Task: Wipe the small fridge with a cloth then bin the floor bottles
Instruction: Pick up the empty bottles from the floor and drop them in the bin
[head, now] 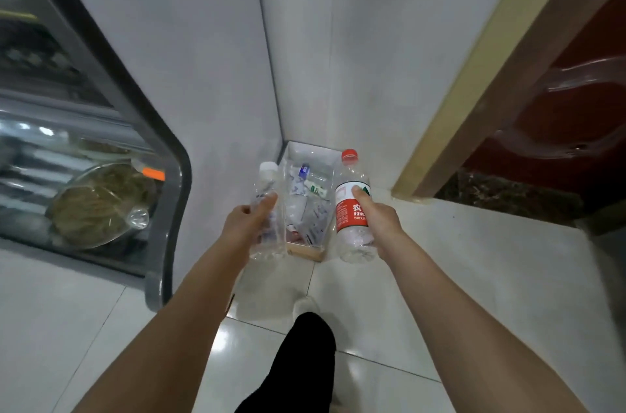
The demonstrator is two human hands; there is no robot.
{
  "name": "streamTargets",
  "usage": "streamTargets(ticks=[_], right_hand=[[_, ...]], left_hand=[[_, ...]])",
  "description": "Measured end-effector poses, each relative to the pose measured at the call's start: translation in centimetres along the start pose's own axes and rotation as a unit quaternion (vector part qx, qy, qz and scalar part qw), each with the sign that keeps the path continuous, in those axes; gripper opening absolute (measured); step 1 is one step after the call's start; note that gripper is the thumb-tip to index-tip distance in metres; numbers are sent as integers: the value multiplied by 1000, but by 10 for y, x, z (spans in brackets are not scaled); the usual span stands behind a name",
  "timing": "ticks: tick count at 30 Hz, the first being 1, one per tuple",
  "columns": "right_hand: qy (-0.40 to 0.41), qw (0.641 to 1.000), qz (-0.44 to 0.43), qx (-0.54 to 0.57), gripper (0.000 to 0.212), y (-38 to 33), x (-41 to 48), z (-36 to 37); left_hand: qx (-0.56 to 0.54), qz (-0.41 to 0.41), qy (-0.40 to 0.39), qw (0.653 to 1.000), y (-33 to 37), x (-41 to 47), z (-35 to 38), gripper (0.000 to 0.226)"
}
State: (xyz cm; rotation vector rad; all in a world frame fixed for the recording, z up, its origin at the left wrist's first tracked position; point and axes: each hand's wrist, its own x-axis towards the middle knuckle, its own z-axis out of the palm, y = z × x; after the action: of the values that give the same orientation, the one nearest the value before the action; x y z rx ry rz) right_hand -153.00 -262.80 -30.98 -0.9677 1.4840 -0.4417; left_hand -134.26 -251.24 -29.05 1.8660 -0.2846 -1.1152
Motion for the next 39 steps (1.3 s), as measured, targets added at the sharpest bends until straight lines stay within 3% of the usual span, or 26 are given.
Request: streamTargets(ticks=[8,15,21,23,26,31,36,39], right_hand=[[9,998,27,-51,52,-51,106,27],[-27,994,64,-82,60,-73,191,51],[-80,985,91,-120,62,-80,277,80],[-89,981,88,-148,63,-76,306,88],[-103,973,78,-191,58,-62,344,103],[-121,962,76,-231,55,-5,407,133],[-138,946,89,-280,54,62,462,169],[-160,926,113,-323,61,104,490,191]], left_hand=[[3,-31,15,999,36,111,29,40],[-11,-80,19,997,47,179,62,46],[-8,-89,58,994,40,250,92,31],[-17,-99,63,993,31,275,101,39],[-17,-127,90,988,11,308,110,52],[-34,-170,102,980,-46,371,112,48],[-17,-217,85,972,-123,433,117,33],[9,-240,49,970,-171,463,123,40]])
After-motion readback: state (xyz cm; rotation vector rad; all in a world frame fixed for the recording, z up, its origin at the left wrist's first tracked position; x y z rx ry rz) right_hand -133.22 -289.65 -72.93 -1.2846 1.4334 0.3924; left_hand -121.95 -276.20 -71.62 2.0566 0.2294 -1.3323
